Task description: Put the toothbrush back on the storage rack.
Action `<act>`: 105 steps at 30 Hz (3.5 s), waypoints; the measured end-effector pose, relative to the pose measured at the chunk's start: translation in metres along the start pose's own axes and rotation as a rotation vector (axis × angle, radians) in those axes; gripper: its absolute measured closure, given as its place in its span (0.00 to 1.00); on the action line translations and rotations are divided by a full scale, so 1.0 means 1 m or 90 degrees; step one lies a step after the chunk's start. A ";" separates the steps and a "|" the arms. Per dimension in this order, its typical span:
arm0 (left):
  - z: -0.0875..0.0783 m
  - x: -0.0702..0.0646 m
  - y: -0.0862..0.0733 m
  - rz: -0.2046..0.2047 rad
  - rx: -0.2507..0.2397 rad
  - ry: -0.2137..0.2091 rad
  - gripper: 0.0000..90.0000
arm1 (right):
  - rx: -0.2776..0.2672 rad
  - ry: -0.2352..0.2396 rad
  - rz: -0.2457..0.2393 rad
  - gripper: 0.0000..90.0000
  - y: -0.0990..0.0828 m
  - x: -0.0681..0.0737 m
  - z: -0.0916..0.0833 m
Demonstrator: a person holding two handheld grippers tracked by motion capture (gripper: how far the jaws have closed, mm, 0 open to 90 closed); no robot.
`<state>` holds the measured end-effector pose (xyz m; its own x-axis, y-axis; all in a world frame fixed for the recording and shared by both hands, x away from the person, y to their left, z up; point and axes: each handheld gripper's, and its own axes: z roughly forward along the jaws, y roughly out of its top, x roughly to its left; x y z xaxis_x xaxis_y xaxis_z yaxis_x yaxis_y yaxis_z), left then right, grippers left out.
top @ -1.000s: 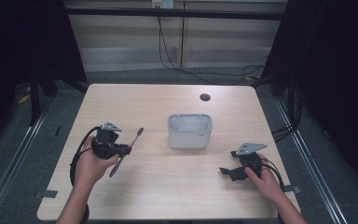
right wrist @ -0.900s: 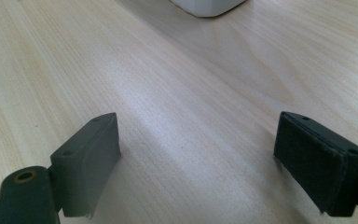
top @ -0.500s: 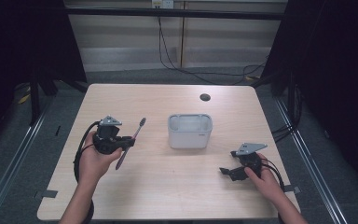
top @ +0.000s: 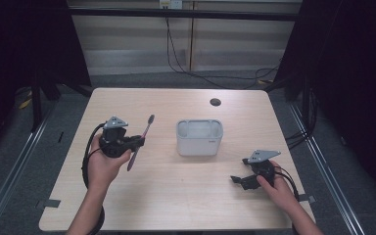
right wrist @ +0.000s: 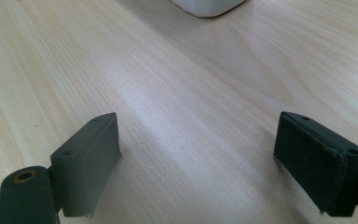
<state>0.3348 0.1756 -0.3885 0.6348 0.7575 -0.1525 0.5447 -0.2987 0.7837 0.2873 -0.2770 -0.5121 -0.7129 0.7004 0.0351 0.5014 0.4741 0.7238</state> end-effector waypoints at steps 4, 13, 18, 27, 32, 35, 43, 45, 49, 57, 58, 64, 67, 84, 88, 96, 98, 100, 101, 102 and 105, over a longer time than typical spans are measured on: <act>0.000 -0.001 0.004 0.000 -0.014 0.004 0.88 | 0.000 0.000 0.000 0.15 0.000 0.000 0.000; 0.001 -0.002 0.012 -0.008 -0.054 0.015 0.88 | 0.000 0.000 -0.001 0.15 0.000 0.000 0.000; 0.001 -0.002 0.016 -0.006 -0.061 0.018 0.88 | 0.000 0.000 0.000 0.15 0.000 0.000 0.000; 0.004 -0.007 0.026 0.000 -0.085 0.019 0.88 | 0.000 0.000 -0.001 0.15 0.000 0.000 0.000; 0.006 -0.011 0.035 0.003 -0.095 0.013 0.88 | 0.000 0.000 -0.001 0.15 0.000 0.000 0.000; 0.007 -0.011 0.036 0.003 -0.097 0.010 0.88 | -0.001 0.000 -0.001 0.15 0.000 0.000 0.000; 0.008 -0.015 0.043 0.002 -0.123 0.014 0.88 | -0.001 0.000 -0.001 0.15 0.000 0.000 0.000; 0.009 -0.015 0.045 0.002 -0.129 0.016 0.88 | -0.001 0.000 -0.001 0.15 0.000 0.000 0.000; 0.010 -0.014 0.047 -0.006 -0.138 0.012 0.88 | -0.001 0.000 -0.002 0.15 0.000 0.000 0.000; 0.014 -0.016 0.051 -0.005 -0.151 0.018 0.88 | -0.001 -0.001 -0.002 0.15 0.000 0.000 0.000; 0.015 -0.016 0.052 -0.006 -0.154 0.019 0.88 | -0.001 -0.001 -0.002 0.15 0.000 0.000 0.000; 0.018 -0.018 0.057 -0.004 -0.159 0.015 0.88 | -0.001 0.000 -0.002 0.15 0.000 0.000 0.000; 0.019 -0.020 0.060 -0.004 -0.161 0.013 0.88 | -0.001 0.000 -0.002 0.15 0.000 0.000 0.000; 0.031 -0.029 0.074 0.004 -0.175 0.002 0.88 | -0.001 0.000 -0.002 0.15 0.000 0.000 0.000; 0.033 -0.031 0.078 0.008 -0.175 0.001 0.88 | -0.001 0.000 -0.002 0.15 0.000 0.000 0.000; 0.038 -0.034 0.086 0.009 -0.184 -0.005 0.88 | -0.001 0.000 -0.002 0.15 0.000 0.000 0.000; 0.040 -0.035 0.087 0.008 -0.186 -0.007 0.88 | -0.001 0.000 -0.002 0.15 0.000 0.000 0.000; 0.043 -0.036 0.088 0.010 -0.182 -0.010 0.88 | -0.001 0.000 -0.002 0.15 0.000 0.000 0.000; 0.043 -0.036 0.088 0.010 -0.182 -0.010 0.88 | -0.001 0.000 -0.002 0.15 0.000 0.000 0.000; 0.045 -0.037 0.089 0.010 -0.180 -0.011 0.88 | -0.001 0.000 -0.002 0.15 0.000 0.000 0.000; 0.047 -0.038 0.090 0.012 -0.179 -0.011 0.88 | -0.001 0.000 -0.002 0.15 0.000 0.000 0.000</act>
<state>0.3852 0.0927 -0.3404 0.6542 0.7425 -0.1440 0.3603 -0.1386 0.9225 0.2873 -0.2770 -0.5122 -0.7140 0.6994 0.0327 0.4988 0.4753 0.7248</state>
